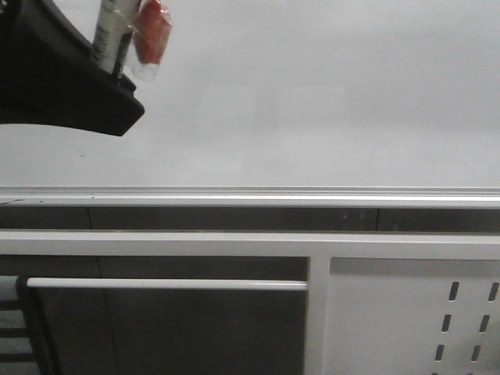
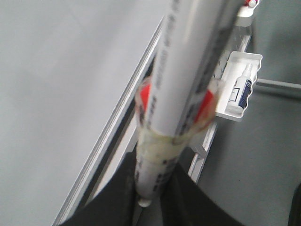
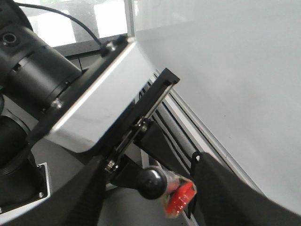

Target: Write number 1 on whiteboard

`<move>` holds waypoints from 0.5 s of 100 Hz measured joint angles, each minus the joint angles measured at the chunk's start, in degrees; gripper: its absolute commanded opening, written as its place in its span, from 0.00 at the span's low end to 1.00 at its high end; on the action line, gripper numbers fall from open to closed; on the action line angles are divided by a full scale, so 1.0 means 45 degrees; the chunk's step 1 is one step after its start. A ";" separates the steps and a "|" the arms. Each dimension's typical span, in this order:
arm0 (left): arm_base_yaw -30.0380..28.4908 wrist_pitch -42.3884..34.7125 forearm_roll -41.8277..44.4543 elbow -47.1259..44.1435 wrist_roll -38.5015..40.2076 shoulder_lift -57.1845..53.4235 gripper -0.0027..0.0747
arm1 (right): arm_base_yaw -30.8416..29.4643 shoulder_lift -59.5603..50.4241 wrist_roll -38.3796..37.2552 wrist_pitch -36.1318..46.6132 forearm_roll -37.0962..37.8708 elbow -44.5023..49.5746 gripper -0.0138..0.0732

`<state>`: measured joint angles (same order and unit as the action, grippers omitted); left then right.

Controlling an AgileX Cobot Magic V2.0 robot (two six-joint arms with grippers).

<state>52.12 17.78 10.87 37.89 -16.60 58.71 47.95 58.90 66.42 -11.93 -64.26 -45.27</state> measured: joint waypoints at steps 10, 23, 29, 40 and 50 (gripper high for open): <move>0.0000 -0.0044 0.0000 0.0000 0.0000 -0.0120 0.01 | 0.0000 0.0000 0.0000 0.0156 -0.0151 0.0000 0.62; 0.0000 -0.0207 0.0000 0.0000 0.0000 -0.0182 0.01 | 0.0000 0.0223 0.0000 0.0281 -0.0413 -0.0030 0.62; 0.0000 -0.0271 0.0000 0.0000 0.0000 -0.0182 0.01 | 0.0000 0.0444 0.0000 0.0281 -0.0527 -0.0029 0.62; 0.0000 -0.0342 0.0000 0.0000 0.0000 -0.0203 0.01 | 0.0000 0.0780 -0.0032 0.0302 -0.0699 -0.0029 0.62; 0.0000 -0.0342 0.0000 0.0000 0.0000 -0.0203 0.01 | 0.0000 0.0896 -0.0032 0.0423 -0.0898 -0.0029 0.62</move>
<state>52.12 16.24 10.87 37.89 -16.60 57.80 47.95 62.94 66.27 -10.03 -68.30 -45.40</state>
